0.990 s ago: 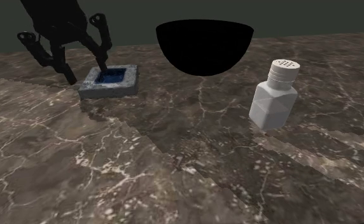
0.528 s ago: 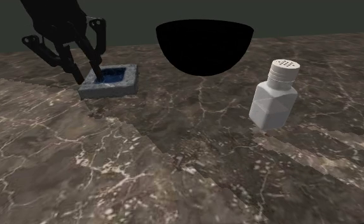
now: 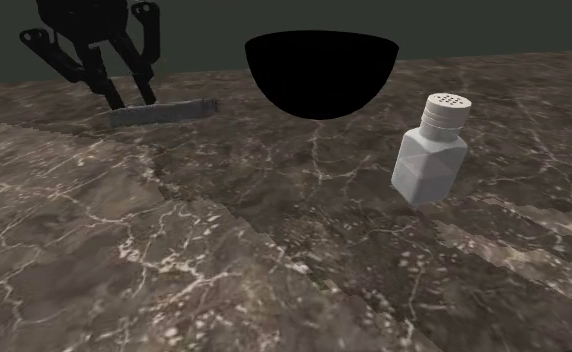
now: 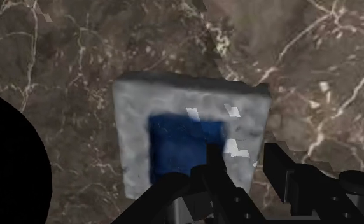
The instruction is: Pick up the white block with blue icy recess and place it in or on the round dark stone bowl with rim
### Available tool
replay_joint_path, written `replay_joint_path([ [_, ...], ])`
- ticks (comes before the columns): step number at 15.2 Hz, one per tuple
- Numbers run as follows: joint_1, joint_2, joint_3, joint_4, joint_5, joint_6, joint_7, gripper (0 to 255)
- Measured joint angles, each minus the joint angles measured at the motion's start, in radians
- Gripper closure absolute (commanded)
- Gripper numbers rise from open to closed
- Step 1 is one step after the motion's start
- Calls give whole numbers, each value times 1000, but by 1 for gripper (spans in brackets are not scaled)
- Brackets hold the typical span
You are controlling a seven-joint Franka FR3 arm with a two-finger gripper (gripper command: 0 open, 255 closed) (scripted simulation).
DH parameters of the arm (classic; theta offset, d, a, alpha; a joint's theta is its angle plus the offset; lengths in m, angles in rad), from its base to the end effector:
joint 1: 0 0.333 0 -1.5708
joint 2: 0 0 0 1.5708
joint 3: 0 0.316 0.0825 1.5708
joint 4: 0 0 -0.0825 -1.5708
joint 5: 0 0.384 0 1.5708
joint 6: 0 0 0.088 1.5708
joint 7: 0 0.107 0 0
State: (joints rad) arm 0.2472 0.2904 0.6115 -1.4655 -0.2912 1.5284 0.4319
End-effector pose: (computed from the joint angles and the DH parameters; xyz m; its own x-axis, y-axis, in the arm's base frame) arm 0.4591 0.4146 0.5264 0.9060 0.4098 -0.1065 0.4230 -0.8871 0.1847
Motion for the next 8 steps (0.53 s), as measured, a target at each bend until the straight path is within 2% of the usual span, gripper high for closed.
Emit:
replay_joint_path([
  [8,20,17,2,130,-10,-113,-15,255],
])
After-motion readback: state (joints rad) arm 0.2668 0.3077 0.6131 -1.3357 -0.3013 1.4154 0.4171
